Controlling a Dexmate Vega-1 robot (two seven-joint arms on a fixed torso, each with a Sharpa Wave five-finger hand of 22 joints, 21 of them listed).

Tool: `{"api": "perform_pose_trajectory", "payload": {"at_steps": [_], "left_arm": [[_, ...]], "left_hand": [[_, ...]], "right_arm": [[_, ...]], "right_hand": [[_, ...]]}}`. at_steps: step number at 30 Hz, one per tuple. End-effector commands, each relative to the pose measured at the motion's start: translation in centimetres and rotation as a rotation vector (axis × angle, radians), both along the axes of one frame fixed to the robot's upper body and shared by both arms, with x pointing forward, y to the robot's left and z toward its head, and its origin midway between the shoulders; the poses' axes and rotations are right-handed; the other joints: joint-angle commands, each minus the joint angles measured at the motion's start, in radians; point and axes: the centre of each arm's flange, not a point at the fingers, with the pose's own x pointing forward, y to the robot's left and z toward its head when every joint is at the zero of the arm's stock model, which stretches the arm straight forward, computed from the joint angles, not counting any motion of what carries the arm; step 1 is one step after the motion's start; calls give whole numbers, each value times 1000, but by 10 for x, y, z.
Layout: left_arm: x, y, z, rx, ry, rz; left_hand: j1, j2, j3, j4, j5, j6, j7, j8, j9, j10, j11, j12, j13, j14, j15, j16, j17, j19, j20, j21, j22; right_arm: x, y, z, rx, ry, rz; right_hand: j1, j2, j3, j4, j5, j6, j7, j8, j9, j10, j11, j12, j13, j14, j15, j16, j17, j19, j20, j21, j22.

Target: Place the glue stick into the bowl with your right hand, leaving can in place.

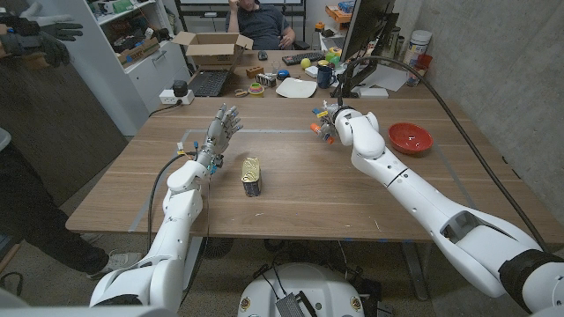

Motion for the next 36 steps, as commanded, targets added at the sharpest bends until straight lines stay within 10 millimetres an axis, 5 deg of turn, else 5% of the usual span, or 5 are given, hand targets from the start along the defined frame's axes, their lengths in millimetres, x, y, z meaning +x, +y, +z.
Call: {"api": "perform_pose_trajectory", "payload": {"at_steps": [1, 36], "left_arm": [[-4, -1, 1, 0, -6, -2], [-17, -6, 0, 10, -19, -2]], "left_hand": [[-9, 4, -2, 0, 8, -6, -3, 2, 2, -2, 0, 7, 6, -4, 10, -2, 5, -16, 5, -6, 4], [-11, 5, -9, -1, 12, -5, -2, 3, 2, -2, 0, 7, 6, -5, 10, -2, 5, -15, 5, -11, 4]], "right_arm": [[-8, -2, 10, 44, -35, 12], [-8, -27, 29, 133, -116, -48]], "right_hand": [[74, 83, -8, -1, -2, 34, -22, 1, 7, 52, -39, 6, 0, 13, -3, -3, 6, 16, -63, -3, -3], [75, 90, -41, 14, -14, 49, -18, -12, 23, 59, -32, 10, 1, 25, -2, -15, 15, 26, -64, 7, -28]]}}
